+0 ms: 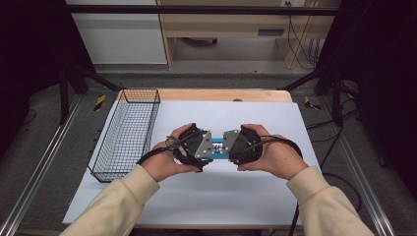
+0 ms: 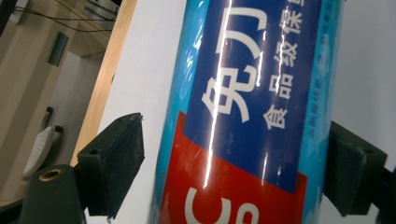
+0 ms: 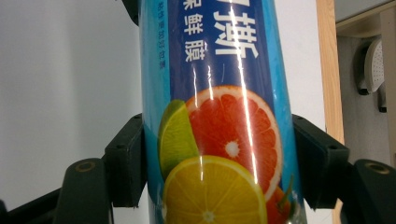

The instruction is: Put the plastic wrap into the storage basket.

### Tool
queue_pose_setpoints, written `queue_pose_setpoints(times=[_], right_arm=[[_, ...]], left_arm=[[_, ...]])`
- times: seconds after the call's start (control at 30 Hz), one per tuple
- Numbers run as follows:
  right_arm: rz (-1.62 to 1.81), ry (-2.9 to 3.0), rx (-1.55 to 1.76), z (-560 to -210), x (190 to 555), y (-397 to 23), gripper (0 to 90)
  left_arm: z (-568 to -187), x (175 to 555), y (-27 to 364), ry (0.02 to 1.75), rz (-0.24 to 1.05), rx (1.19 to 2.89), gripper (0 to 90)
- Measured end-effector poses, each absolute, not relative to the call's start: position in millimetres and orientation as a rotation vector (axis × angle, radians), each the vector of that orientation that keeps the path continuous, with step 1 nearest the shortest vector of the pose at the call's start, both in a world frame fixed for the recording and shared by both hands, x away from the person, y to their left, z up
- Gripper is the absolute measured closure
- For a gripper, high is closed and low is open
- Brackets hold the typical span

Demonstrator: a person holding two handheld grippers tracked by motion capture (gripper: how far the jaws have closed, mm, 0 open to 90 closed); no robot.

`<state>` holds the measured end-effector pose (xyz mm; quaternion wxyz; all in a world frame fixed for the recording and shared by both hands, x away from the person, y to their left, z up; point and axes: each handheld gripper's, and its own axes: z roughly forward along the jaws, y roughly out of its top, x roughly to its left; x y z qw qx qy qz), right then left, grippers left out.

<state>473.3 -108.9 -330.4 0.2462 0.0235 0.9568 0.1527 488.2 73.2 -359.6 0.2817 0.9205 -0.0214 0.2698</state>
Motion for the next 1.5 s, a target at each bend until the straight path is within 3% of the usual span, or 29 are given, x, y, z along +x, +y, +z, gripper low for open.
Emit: queue_pose_setpoints(times=[0.2,0.83,1.0,1.3,1.5], right_arm=[[0.413,2.611,0.062,-330.9,472.2,-106.8,30.6],[0.416,2.616,0.002,-339.4,472.9,-99.3,29.8],[0.378,2.603,-0.026,-347.1,473.0,-95.6,18.8],[0.364,2.530,0.003,-344.5,476.8,-110.7,7.7],[0.317,2.527,0.072,-347.9,478.2,-137.6,6.9]], left_arm=[[-360.9,486.3,75.7,-0.062,0.688,2.483,27.6],[-370.4,474.9,84.4,0.014,0.710,2.455,28.2],[-371.6,475.0,89.9,0.037,0.717,2.460,28.5],[-374.1,474.5,94.9,0.049,0.723,2.475,28.8],[-378.5,474.7,99.5,0.062,0.717,2.482,28.9]])
